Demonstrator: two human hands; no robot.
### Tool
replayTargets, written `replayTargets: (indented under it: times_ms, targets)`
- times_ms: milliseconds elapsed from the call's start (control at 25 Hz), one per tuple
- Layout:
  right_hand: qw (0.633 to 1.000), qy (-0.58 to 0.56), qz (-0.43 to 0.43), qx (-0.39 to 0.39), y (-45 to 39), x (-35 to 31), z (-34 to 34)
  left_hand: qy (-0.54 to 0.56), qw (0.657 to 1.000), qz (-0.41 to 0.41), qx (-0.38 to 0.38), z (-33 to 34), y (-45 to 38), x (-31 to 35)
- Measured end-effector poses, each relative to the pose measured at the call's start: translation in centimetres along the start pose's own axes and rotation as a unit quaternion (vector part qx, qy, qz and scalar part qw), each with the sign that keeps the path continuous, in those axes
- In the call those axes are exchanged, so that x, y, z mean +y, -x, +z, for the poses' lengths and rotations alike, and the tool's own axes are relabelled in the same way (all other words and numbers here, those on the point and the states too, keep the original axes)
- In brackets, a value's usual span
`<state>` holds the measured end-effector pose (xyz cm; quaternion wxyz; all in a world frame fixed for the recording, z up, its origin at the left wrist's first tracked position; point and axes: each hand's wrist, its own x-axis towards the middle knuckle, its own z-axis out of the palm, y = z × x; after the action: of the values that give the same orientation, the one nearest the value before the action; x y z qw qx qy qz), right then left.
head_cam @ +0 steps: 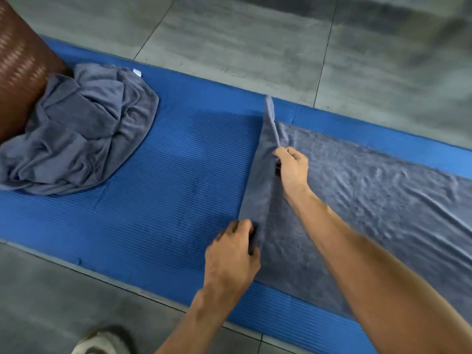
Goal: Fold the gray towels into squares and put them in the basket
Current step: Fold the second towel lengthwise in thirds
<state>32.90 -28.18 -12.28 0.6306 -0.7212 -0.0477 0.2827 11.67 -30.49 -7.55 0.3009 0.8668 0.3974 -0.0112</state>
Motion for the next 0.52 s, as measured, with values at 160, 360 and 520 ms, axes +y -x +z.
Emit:
replayTargets:
  times_ms: [160,360,520]
  targets:
    - [0.995,-0.029,0.072,0.069,0.7,1.0,-3.4,-0.023,0.997,0.067,0.010,3.0,1.1,0.7]
    - [0.972,0.014,0.222,0.074,4.0,2.6,-6.6,-0.117,0.981,0.154,0.004,6.0,2.8,-3.0]
    - [0.961,0.042,0.273,0.022,11.1,3.5,-7.9,-0.068,0.992,0.105,0.022,6.2,3.6,-4.9]
